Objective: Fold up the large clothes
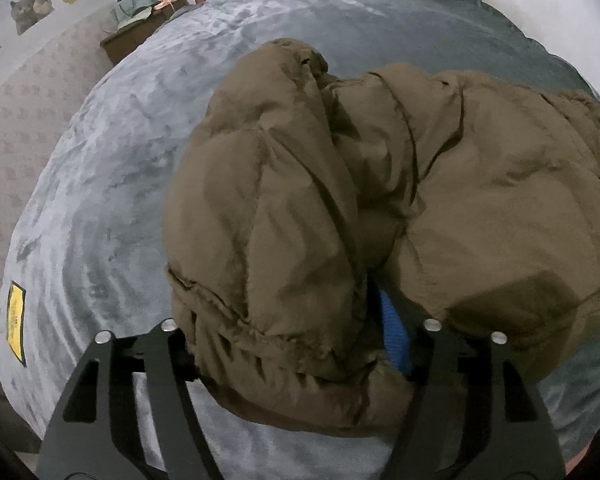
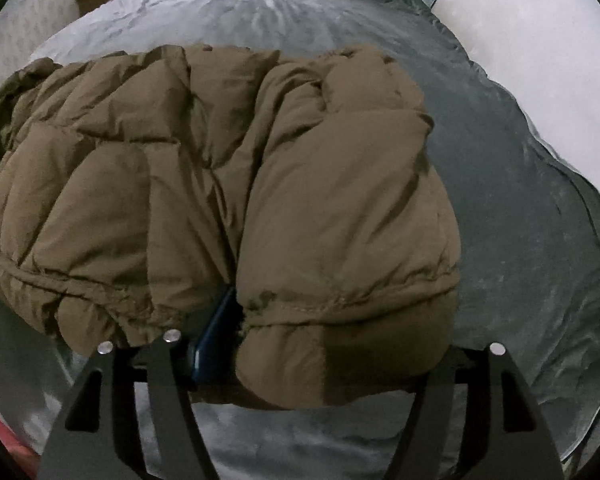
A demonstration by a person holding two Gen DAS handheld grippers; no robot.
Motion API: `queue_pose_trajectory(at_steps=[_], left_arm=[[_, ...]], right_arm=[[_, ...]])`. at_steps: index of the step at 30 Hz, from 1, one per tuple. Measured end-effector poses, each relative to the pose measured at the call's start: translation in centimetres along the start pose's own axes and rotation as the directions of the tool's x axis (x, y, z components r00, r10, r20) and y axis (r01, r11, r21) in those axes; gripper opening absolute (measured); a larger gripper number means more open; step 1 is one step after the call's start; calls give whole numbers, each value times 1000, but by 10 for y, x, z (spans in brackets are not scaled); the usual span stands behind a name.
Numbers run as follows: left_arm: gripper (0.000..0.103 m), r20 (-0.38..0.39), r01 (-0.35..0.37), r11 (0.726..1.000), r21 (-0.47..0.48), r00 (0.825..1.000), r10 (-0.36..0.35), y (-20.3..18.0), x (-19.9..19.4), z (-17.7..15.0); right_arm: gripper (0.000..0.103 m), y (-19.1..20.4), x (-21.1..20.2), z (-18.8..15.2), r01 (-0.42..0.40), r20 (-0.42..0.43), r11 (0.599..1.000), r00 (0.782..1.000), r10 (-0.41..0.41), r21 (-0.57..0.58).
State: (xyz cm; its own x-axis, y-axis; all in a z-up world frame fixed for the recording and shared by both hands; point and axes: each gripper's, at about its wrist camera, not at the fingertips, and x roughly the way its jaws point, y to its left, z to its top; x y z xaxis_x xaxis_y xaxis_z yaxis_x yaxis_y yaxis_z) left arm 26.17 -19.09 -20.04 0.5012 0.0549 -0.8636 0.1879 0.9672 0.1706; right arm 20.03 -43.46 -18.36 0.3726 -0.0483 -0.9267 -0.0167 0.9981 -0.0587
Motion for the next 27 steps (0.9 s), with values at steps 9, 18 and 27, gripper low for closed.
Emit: queue_pose_trajectory(at_steps=[9, 18, 27], left_arm=[[90, 7, -18, 1000, -24, 1000, 18, 16, -1, 0], [98, 26, -36, 999, -22, 999, 37, 25, 2, 4], [100, -6, 6, 996, -87, 1000, -7, 64, 17, 8]], right_arm=[[86, -36, 6, -8, -176, 52, 970, 984, 169, 166], [97, -77, 22, -21, -285, 115, 919, 958, 263, 271], [97, -106, 51, -39, -395, 161, 837, 919, 361, 378]])
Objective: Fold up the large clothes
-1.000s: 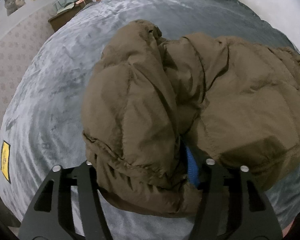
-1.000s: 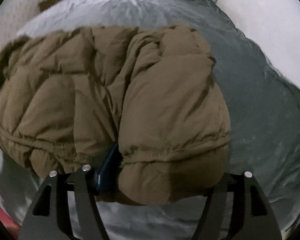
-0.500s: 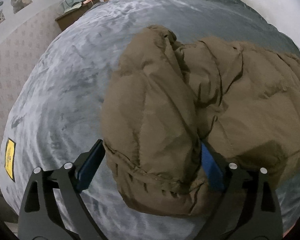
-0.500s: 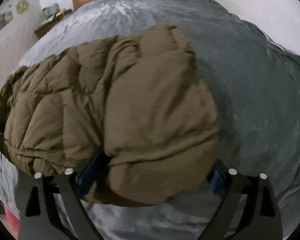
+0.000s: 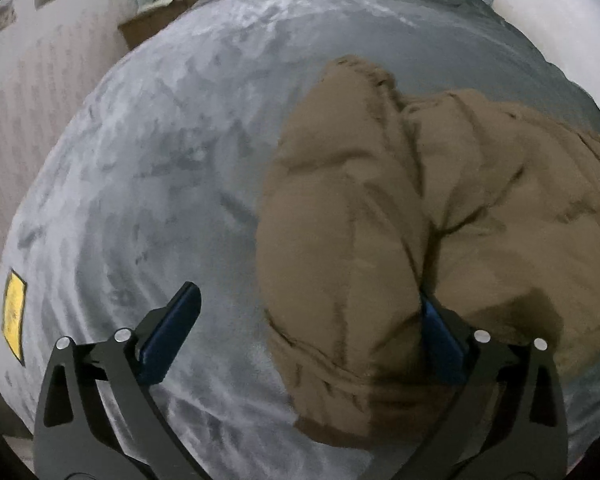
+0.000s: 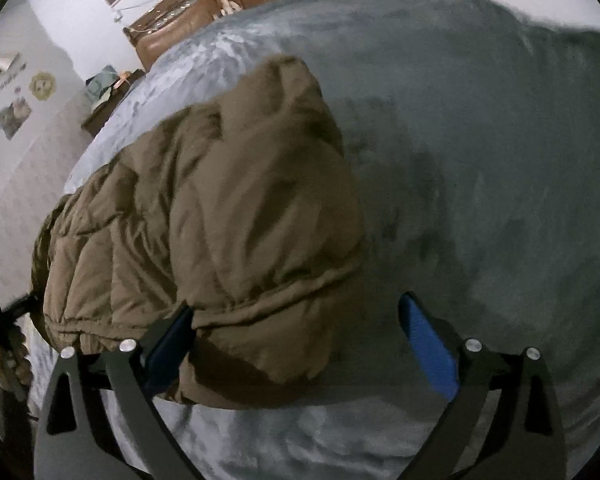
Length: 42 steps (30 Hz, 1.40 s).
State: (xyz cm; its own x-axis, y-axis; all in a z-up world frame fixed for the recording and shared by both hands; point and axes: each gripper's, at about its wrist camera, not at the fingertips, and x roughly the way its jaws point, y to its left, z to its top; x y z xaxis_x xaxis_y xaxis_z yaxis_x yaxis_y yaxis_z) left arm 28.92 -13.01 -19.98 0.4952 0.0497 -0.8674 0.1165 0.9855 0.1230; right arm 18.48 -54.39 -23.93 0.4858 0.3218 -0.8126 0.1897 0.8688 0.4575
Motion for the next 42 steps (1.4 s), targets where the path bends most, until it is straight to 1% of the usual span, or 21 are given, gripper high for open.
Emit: queue_pose_trajectory(at_steps=[2, 5, 7, 8, 11, 13, 15, 16, 17, 18, 19, 20, 21, 22, 24, 27, 29, 33, 39, 41, 42], left_arm=[[100, -6, 37, 999, -29, 999, -37, 7, 2, -1], [100, 5, 22, 999, -36, 1000, -22, 7, -4, 2], [100, 44, -12, 1000, -21, 999, 12, 3, -17, 7], [100, 69, -20, 1000, -17, 997, 21, 1, -26, 11], [100, 124, -14, 1000, -21, 992, 16, -5, -46, 24], [99, 143, 13, 1000, -21, 990, -10, -9, -53, 32], [99, 147, 36, 999, -13, 989, -33, -17, -57, 40], [95, 145, 43, 999, -7, 989, -41, -21, -57, 43], [92, 139, 49, 999, 1, 989, -49, -26, -55, 45], [86, 127, 53, 999, 11, 990, -54, -29, -52, 45], [76, 102, 47, 999, 25, 994, -50, -35, -43, 50], [70, 84, 42, 999, 35, 995, -45, -38, -37, 50], [61, 66, 33, 998, 44, 997, -36, -39, -29, 49], [51, 39, 21, 999, 50, 999, -23, -39, -19, 49], [43, 3, 11, 999, 47, 1000, -11, -37, -4, 49], [42, -44, 28, 1000, 8, 999, -28, -27, 18, 52], [42, -54, 34, 999, 1, 998, -33, -25, 24, 54], [42, -50, 8, 999, 37, 999, -6, -33, 29, 56], [44, -36, 4, 1000, 27, 999, -3, -40, 22, 52], [48, -11, 6, 1000, 20, 1000, -6, -35, 15, 45], [57, 13, 10, 1000, 20, 1000, -10, -36, 6, 41]], right_arm=[[97, 0, 2, -3, 2, 8, 1000, 1000, -2, 5], [97, 7, -6, -3, 31, 38, 999, 999, -32, 5], [97, 25, -24, 3, 88, 111, 995, 990, -83, -45], [97, 36, -38, 9, 106, 166, 991, 982, -92, -76], [97, 59, -64, 26, 125, 265, 986, 960, -92, -111], [97, 71, -68, 36, 140, 299, 982, 949, -96, -130], [97, 80, -58, 45, 168, 295, 975, 948, -119, -145], [97, 85, -49, 50, 175, 285, 973, 950, -126, -152], [94, 90, -39, 54, 180, 271, 971, 953, -132, -160], [82, 93, -34, 54, 185, 263, 968, 955, -137, -167], [75, 100, -24, 58, 192, 250, 966, 957, -145, -175], [64, 99, -20, 54, 196, 236, 964, 960, -151, -181], [58, 102, -12, 55, 203, 218, 961, 963, -161, -188], [56, 103, -4, 54, 220, 206, 956, 962, -180, -192], [48, 99, 5, 51, 259, 187, 945, 957, -223, -200], [46, 90, 16, 50, 271, 157, 942, 957, -243, -197], [46, 83, 24, 53, 270, 139, 944, 959, -247, -188], [45, 75, 34, 54, 262, 122, 951, 962, -245, -164], [47, 75, 33, 44, 258, 144, 953, 961, -236, -158], [50, 78, 21, 40, 230, 159, 959, 966, -204, -165], [56, 79, 15, 37, 215, 165, 961, 968, -187, -171]])
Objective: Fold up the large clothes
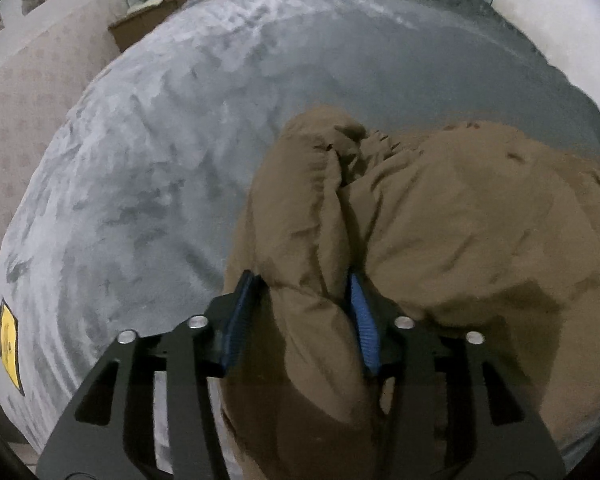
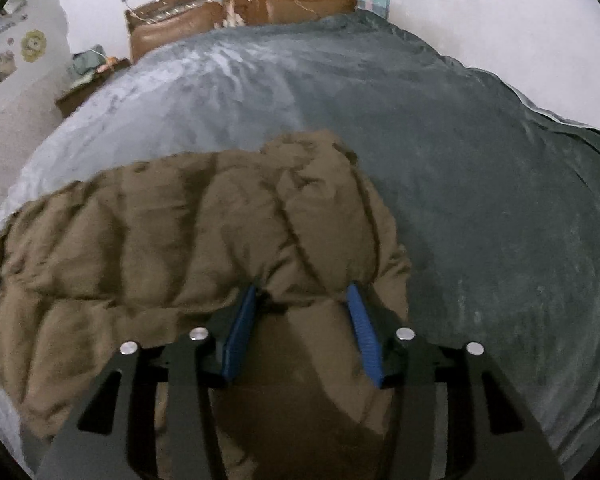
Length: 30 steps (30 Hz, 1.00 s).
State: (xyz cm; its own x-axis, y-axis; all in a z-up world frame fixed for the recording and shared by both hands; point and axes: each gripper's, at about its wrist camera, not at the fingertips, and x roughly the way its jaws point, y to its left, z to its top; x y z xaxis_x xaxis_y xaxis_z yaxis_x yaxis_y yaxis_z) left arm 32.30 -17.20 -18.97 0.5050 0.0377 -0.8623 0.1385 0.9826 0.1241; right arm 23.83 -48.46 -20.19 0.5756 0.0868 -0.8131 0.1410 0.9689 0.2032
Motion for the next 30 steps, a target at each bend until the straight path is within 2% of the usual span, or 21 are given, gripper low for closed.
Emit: queue_pose_trajectory(at_steps=[1, 2, 4, 6, 8, 11, 16, 20, 30], left_arm=[[70, 23, -6, 1000, 0, 1000, 6, -1, -8, -2], [75, 51, -19, 1000, -1, 999, 19, -2, -19, -9], [85, 102, -20, 1000, 1, 995, 20, -2, -42, -19], [94, 149, -12, 1000, 2, 989, 11, -10, -67, -33], [100, 196, -24, 1000, 14, 980, 20, -17, -87, -46], [100, 233, -11, 1000, 29, 973, 4, -27, -111, -55], [100, 263, -20, 999, 33, 965, 11, -45, -132, -87], [100, 273, 4, 999, 37, 962, -14, -47, -142, -102], [100, 333, 52, 994, 101, 939, -83, -63, -174, -144]], right_arm=[[60, 1, -7, -1, -12, 15, 1000, 1000, 12, -6], [66, 5, -19, -5, -17, 41, 1000, 999, 17, -17], [70, 11, -39, -11, -24, 81, 999, 996, 26, -28], [89, 17, -59, -18, -29, 116, 999, 993, 32, -26], [93, 24, -78, -29, -30, 159, 999, 987, 36, -38], [100, 35, -93, -43, 12, 183, 998, 983, -1, -61], [101, 46, -118, -65, 27, 215, 998, 977, -15, -51], [101, 49, -139, -86, 57, 260, 998, 964, -45, -39], [101, 49, -172, -134, 55, 266, 998, 963, -48, -17]])
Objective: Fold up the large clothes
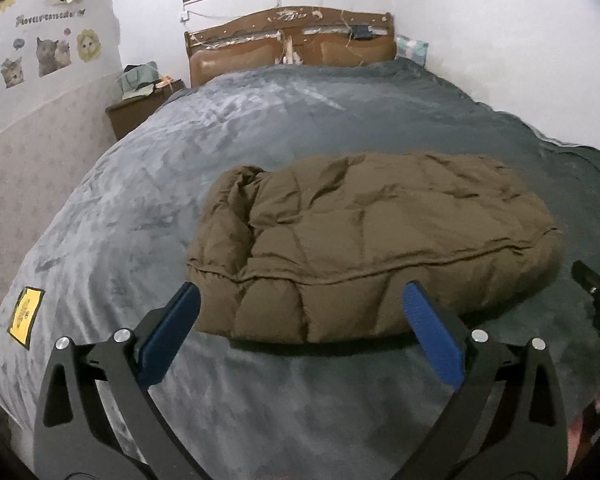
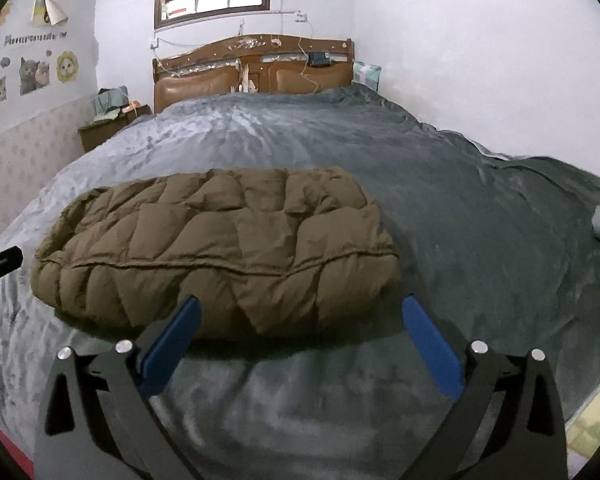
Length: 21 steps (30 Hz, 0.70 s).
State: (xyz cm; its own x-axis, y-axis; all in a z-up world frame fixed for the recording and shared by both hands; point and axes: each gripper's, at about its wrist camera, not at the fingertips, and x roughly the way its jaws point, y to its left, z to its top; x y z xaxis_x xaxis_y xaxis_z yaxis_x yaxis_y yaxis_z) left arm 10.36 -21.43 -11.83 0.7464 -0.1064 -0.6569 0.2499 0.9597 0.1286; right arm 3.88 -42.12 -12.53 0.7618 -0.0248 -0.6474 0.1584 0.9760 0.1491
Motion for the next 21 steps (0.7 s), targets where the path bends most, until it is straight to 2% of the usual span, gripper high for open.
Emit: queue_pose_trajectory(at_steps=[8, 21], left_arm=[[100, 79, 6, 1000, 30, 997, -8, -8, -35, -4], [100, 87, -12, 1000, 12, 996, 11, -5, -56, -3]], right_arm=[[101, -3, -28, -3, 7, 22, 1000, 1000, -7, -1], [101, 5, -42, 1, -11, 36, 1000, 999, 12, -26]])
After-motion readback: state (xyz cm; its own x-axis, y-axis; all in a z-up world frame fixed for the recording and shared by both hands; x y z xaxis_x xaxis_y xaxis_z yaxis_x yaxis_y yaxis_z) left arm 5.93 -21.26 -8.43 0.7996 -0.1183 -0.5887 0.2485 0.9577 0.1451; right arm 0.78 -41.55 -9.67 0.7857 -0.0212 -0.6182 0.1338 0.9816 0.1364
